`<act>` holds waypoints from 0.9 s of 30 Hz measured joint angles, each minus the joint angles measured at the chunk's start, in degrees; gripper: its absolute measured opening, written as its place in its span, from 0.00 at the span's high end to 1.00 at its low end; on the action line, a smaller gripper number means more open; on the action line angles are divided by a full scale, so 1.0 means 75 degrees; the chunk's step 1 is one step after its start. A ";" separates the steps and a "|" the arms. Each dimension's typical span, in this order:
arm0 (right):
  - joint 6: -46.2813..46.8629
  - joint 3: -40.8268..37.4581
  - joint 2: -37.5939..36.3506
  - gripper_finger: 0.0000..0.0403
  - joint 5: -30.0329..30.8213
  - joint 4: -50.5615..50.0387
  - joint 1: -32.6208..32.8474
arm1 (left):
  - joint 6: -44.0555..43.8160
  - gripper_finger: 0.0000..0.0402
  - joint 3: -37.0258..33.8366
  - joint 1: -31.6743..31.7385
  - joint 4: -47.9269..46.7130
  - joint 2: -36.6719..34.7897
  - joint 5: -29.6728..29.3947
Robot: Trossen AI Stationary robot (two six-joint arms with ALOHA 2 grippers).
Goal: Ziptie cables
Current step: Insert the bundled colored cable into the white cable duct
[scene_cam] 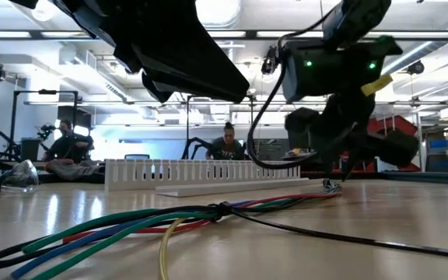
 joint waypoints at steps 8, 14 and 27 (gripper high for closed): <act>-0.0372 -0.0075 0.0000 0.77 -0.0683 0.0787 -0.0333 | 0.0000 0.85 0.0001 0.0000 0.0000 0.0000 0.0002; -0.0639 -0.0092 -0.0003 0.82 -0.0726 0.0843 -0.0338 | 0.0002 0.85 0.0003 0.0000 0.0016 0.0000 0.0003; -0.0931 0.0105 -0.0003 0.99 0.0037 0.0824 -0.0023 | 0.0002 0.85 0.0003 0.0000 0.0026 0.0000 0.0003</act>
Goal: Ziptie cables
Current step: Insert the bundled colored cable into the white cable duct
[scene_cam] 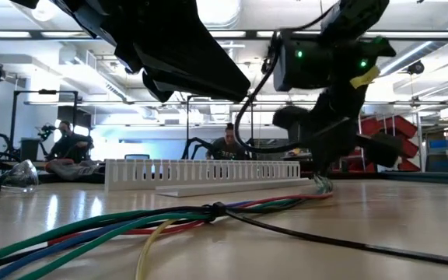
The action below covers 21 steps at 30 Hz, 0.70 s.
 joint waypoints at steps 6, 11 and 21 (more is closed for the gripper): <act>-0.0776 0.0554 -0.0003 1.00 0.1447 -0.0219 0.0604 | -0.0002 0.85 0.0000 0.0000 0.0003 0.0000 0.0002; -0.1047 0.1383 -0.0013 1.00 0.2721 -0.0887 0.0954 | -0.0002 0.85 0.0000 0.0000 0.0006 0.0000 0.0003; -0.1468 0.2968 -0.0978 1.00 0.3685 -0.1351 0.0868 | -0.0002 0.85 0.0006 0.0000 0.0133 -0.0003 0.0003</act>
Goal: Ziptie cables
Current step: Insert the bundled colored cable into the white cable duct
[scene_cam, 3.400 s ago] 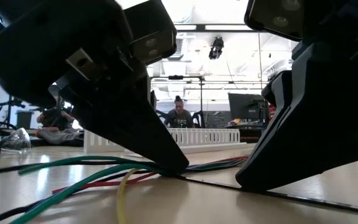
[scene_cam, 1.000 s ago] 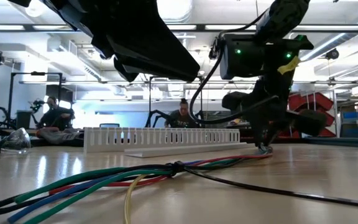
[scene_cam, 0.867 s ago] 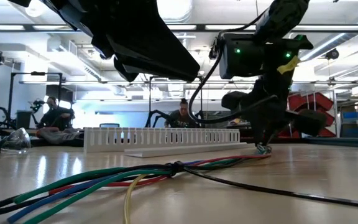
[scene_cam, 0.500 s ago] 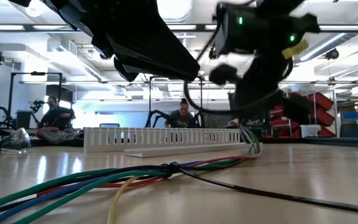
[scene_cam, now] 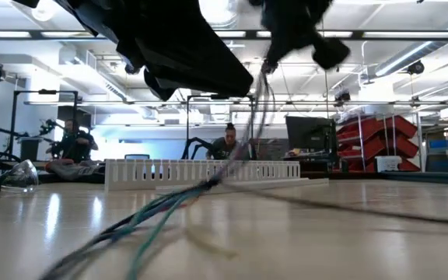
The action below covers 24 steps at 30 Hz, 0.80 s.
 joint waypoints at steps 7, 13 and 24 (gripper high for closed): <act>0.0907 0.0941 -0.0950 1.00 -0.1418 0.1104 -0.0544 | -0.0001 0.85 0.0000 0.0000 0.0185 -0.0003 0.0000; 0.1679 0.0962 -0.1163 1.00 -0.3472 0.3789 -0.1291 | -0.0001 0.85 0.0000 0.0000 0.0270 -0.0003 0.0000; 0.1642 0.1354 -0.0683 1.00 -0.4657 0.6129 -0.1592 | -0.0001 0.85 0.0000 0.0000 0.0275 -0.0003 0.0000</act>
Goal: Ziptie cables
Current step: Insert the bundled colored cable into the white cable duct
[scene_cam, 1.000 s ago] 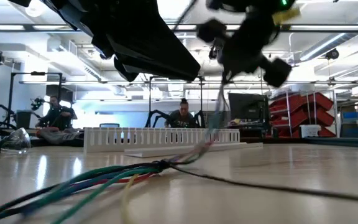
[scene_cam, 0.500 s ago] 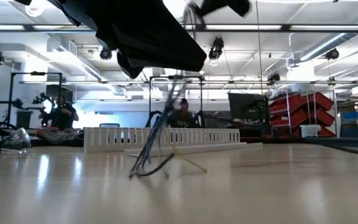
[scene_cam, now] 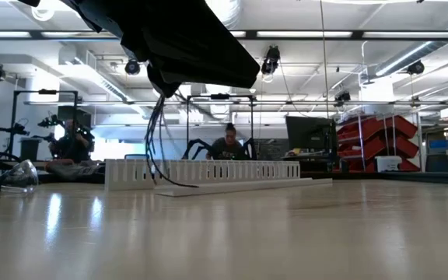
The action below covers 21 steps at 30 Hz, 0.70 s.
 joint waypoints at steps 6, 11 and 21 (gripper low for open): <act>-0.0170 0.0220 0.0213 1.00 -0.0958 0.0008 -0.0477 | 0.0000 0.85 0.0000 0.0000 0.0074 0.0000 0.0000; -0.0261 0.0255 0.0178 1.00 -0.1663 0.0475 -0.0910 | -0.0270 0.85 0.0000 0.0006 0.0799 0.0000 0.0000; 0.0004 0.0256 0.0266 1.00 -0.3123 0.1204 -0.1172 | -0.0537 0.85 0.0000 0.0004 0.0571 -0.0080 0.0276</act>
